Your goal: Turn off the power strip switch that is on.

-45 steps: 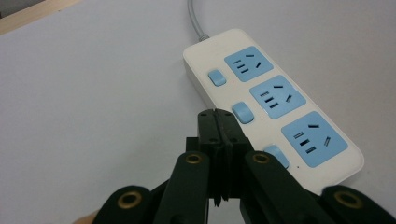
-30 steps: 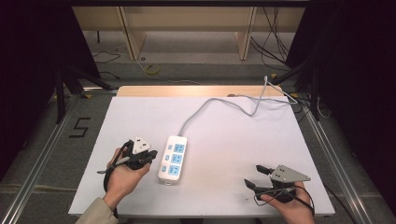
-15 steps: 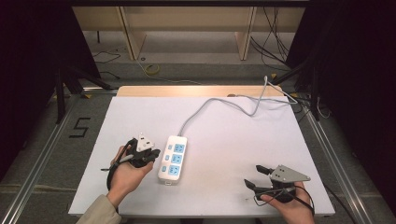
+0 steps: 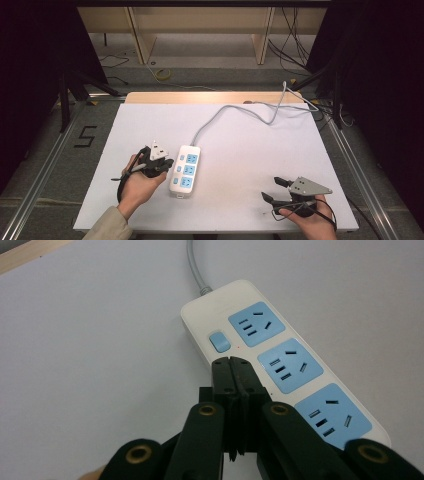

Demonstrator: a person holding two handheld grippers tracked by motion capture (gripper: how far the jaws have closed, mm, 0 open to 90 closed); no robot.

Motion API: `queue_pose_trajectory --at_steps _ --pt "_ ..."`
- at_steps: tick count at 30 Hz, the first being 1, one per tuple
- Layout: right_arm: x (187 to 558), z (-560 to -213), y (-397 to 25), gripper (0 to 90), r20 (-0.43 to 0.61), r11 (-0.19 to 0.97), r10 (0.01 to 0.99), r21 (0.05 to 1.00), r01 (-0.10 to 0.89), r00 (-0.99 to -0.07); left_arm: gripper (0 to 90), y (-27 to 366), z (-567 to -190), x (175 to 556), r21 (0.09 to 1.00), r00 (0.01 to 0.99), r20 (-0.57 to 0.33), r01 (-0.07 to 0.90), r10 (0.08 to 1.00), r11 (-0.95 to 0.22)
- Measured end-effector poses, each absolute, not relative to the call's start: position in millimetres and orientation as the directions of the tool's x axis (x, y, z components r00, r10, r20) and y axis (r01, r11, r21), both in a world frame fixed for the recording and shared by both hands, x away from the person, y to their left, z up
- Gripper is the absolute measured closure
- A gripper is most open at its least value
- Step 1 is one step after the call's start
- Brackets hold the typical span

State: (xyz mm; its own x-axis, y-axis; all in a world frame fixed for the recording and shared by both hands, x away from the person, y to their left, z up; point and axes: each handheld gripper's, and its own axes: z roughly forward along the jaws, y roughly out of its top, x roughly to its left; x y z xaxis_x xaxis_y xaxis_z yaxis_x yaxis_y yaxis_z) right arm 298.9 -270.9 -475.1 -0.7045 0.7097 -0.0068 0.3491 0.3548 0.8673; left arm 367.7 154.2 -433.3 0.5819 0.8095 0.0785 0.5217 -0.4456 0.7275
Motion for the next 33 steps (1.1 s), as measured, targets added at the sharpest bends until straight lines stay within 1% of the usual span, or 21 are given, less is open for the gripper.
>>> queue_pose_trajectory --at_steps 33 --pt "298.9 -475.1 -270.8 31.3 -0.008 0.357 0.708 0.867 0.348 -0.706 89.4 150.9 -434.0 379.1 0.704 0.577 0.072 0.549 0.813 -0.451"
